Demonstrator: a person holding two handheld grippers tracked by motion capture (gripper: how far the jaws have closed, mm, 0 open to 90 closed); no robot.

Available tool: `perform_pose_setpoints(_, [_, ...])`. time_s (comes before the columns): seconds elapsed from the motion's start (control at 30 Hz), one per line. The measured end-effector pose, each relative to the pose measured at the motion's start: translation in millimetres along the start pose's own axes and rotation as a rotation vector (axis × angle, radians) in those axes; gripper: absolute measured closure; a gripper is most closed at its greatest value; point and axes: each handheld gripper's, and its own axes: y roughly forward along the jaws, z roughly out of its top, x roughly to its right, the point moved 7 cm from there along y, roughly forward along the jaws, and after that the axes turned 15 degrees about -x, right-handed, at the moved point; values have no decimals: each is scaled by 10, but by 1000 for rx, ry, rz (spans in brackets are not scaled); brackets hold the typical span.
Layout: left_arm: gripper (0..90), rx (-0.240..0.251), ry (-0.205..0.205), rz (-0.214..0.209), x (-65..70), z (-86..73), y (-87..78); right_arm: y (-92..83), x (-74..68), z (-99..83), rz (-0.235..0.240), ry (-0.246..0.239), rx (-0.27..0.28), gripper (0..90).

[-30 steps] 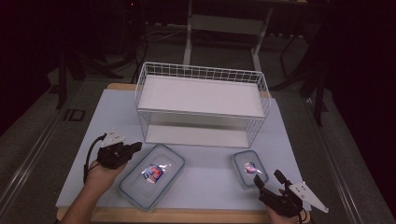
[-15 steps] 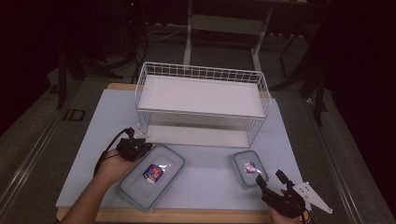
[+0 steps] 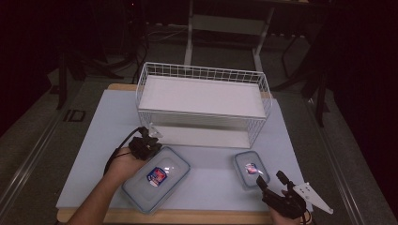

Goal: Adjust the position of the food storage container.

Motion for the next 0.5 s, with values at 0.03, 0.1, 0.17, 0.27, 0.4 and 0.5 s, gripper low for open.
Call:
perform_pose_setpoints(0.03, [900,0,6,6,41,40,4,2,-2,-1,0,-2,0,146])
perform_pose_setpoints(0.1, [900,-4,41,-20,139,107,15,8,-4,-2,1,-2,0,147])
perform_pose_setpoints(0.17, [900,-6,64,1,224,168,23,9,1,-4,1,1,-1,147])
perform_pose_setpoints(0.27, [900,-9,106,-14,364,250,35,6,14,-9,-1,5,-2,147])
perform_pose_setpoints(0.4, [900,2,157,-41,570,365,32,6,20,-10,0,6,-2,147])
perform_pose_setpoints(0.5, [900,13,177,-70,708,435,16,5,23,-12,-3,2,-3,147])
